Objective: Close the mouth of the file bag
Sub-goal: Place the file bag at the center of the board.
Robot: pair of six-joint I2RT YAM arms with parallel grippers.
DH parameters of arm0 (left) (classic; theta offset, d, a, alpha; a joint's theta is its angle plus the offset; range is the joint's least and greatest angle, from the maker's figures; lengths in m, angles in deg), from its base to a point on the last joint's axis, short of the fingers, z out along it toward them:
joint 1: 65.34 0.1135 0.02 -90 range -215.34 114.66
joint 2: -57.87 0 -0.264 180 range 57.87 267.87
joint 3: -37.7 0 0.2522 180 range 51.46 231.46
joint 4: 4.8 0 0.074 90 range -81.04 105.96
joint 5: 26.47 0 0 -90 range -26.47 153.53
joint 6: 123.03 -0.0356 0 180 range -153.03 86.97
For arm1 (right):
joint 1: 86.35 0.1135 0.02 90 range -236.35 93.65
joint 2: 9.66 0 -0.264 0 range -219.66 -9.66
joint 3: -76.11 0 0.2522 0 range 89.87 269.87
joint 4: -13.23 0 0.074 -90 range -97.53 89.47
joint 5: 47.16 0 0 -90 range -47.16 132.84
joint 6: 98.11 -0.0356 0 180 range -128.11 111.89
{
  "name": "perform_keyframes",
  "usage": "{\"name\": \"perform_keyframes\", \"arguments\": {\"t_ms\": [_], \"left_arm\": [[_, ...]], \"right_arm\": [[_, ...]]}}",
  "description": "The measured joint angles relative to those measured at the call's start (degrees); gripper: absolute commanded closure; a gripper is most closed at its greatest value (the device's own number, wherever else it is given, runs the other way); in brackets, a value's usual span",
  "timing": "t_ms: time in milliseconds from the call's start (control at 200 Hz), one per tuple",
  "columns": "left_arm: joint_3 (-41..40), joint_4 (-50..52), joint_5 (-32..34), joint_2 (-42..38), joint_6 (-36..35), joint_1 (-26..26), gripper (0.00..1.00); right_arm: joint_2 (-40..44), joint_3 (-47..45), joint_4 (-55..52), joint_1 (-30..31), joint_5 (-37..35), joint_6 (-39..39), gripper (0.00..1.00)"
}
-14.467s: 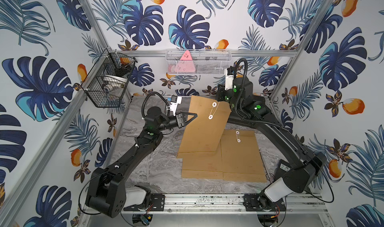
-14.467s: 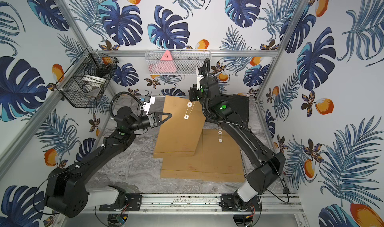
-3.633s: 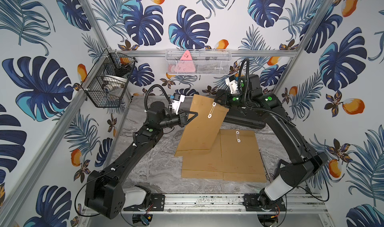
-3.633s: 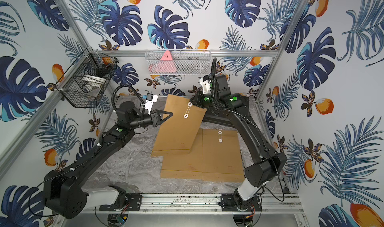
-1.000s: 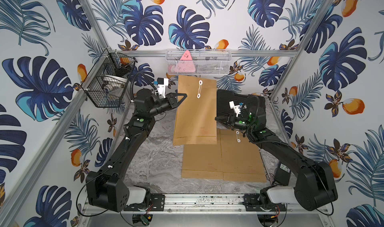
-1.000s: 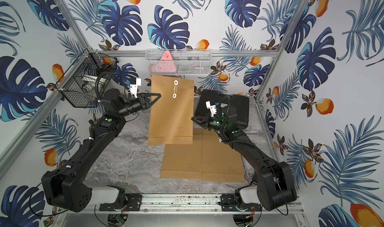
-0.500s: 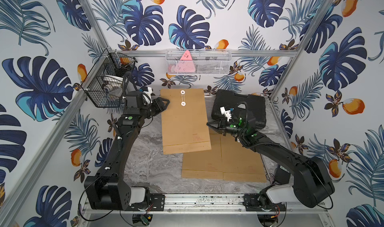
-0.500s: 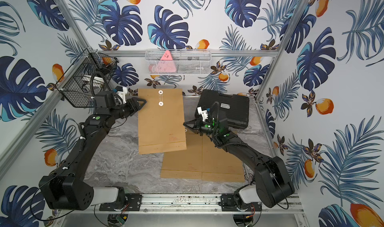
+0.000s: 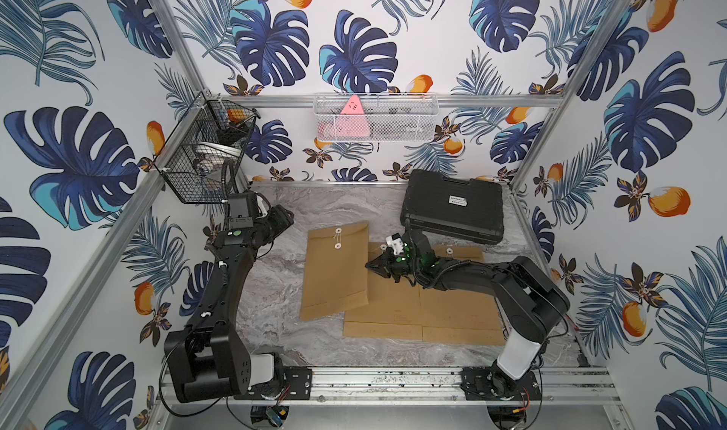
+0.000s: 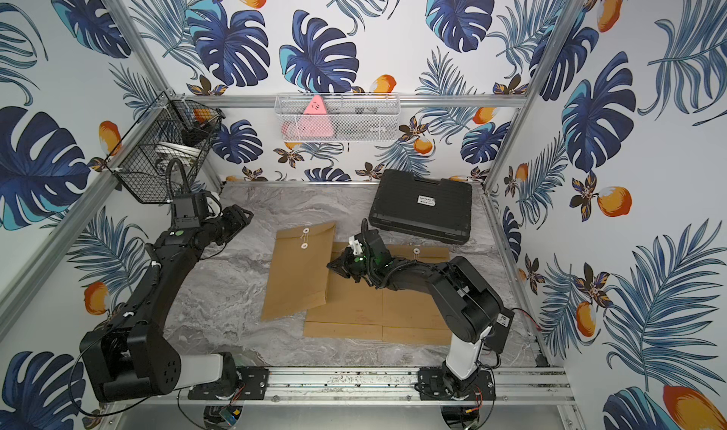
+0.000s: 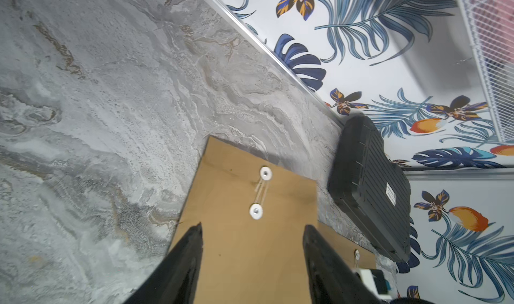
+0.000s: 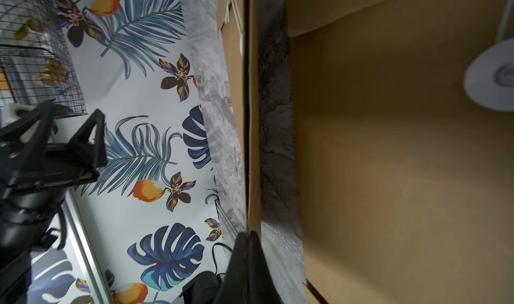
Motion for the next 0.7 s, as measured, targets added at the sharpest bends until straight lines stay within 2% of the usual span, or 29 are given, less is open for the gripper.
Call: {"name": "perform_keyframes", "arguments": {"t_ms": [315, 460, 585, 701], "left_arm": [[3.56, 1.01, -0.02, -1.14, -4.17, -8.44, 0.39], [3.89, 1.03, 0.35, -1.07, -5.01, -12.07, 0.39], [3.72, 1.03, 0.37, -1.57, -5.42, -13.00, 0.38], [3.67, 1.03, 0.37, -2.12, -6.12, -13.38, 0.38]], "right_arm": [[-11.58, 12.04, -5.33, 8.33, -9.81, -7.87, 1.00], [-17.16, 17.38, -8.81, 10.71, -10.91, -11.02, 1.00], [-18.12, 20.48, -13.18, 10.62, -11.74, -11.06, 1.00], [-16.13, 19.78, -17.00, 10.60, -12.46, -10.16, 0.69]]}}
